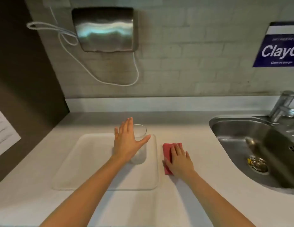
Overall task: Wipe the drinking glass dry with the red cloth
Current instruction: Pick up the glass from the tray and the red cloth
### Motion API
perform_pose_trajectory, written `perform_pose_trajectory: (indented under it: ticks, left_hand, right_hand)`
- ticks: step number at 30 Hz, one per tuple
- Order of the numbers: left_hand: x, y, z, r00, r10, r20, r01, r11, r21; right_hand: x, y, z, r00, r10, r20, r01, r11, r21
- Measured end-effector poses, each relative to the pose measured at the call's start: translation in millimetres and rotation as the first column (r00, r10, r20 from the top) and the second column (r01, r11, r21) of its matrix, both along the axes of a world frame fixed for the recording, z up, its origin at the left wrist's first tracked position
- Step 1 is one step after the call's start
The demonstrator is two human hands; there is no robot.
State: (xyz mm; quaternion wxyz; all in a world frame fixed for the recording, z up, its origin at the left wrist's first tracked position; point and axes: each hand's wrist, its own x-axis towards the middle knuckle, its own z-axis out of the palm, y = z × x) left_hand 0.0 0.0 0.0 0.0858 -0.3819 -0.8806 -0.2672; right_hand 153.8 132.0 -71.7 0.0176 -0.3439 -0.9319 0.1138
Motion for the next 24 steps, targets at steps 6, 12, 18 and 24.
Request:
perform_pose_trajectory:
  ticks: [6, 12, 18, 24]
  left_hand:
    - [8, 5, -7, 0.976, 0.101, 0.195, -0.156, 0.944, 0.292]
    - [15, 12, -19, 0.916, 0.074, 0.394, -0.287, 0.807, 0.516]
    - [18, 15, -26, 0.881, 0.104, 0.462, -0.4, 0.684, 0.61]
    - [-12, -4, -19, 0.681, -0.207, 0.703, -0.555, 0.48, 0.679]
  right_hand:
    - [-20, -8, -19, 0.993, -0.109, 0.041, 0.11, 0.994, -0.026]
    - [-26, -3, -20, 0.989, -0.132, 0.071, 0.135, 0.99, -0.031]
    - [-12, 11, 2, 0.95, -0.222, -0.219, 0.118, 0.906, -0.405]
    - [-7, 38, 53, 0.714, -0.473, -0.516, -0.242, 0.525, -0.816]
